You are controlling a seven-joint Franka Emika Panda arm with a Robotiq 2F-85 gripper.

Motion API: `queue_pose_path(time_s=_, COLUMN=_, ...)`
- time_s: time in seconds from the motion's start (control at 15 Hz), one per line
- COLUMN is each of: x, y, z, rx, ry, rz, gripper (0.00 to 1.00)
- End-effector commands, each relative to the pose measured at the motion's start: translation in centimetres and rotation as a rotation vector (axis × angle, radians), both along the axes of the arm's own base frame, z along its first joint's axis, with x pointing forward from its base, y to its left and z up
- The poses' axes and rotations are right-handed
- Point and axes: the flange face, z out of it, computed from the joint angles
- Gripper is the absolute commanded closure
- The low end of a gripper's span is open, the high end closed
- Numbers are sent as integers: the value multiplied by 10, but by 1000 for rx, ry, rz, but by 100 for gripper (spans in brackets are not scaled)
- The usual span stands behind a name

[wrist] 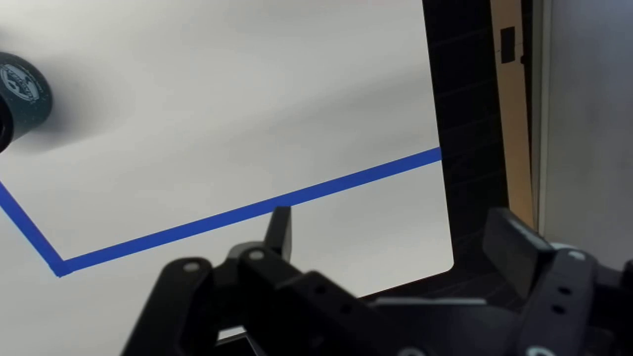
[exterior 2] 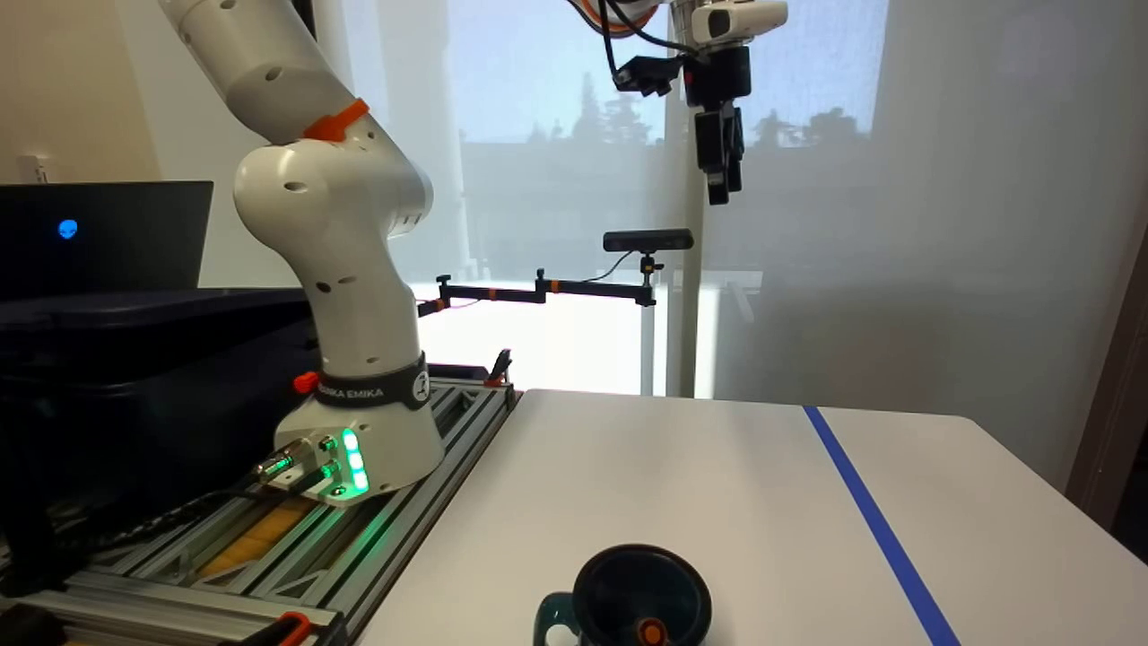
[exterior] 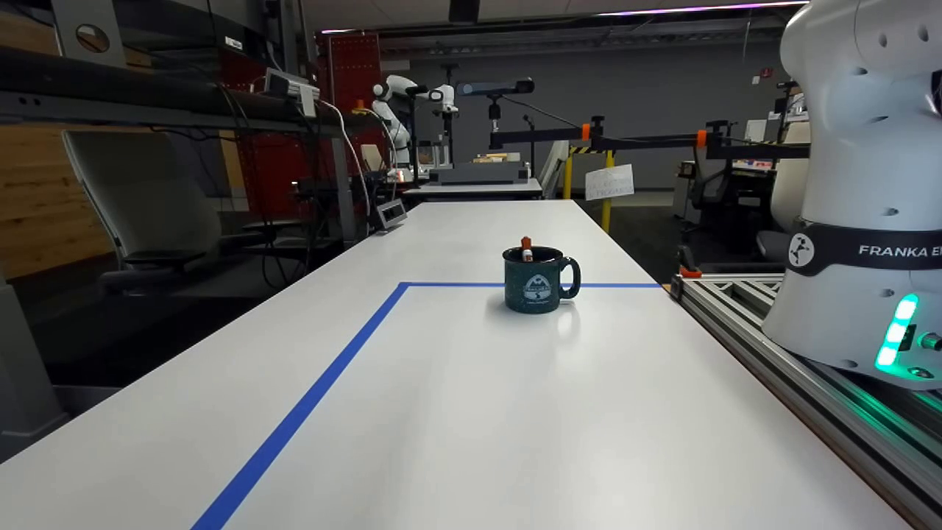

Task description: Pick up the marker from the cup and put it on the table

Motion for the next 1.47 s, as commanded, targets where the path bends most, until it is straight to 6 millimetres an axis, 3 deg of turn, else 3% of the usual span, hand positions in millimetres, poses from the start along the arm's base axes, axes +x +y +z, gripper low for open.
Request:
queue_pose_path(time_s=0.0, x=2, y=-3, z=-5, rx=-79, ry=-1, rz=-121, gripper=0)
queue_pose_path(time_s=0.67, x=-14, y=-52, z=-38, rx=-325, ry=-135, rz=-529, gripper=0)
queue_pose_path(time_s=1.4, x=-47, y=-151, z=-103, rx=-521, ry=-170, rz=-1055, gripper=0)
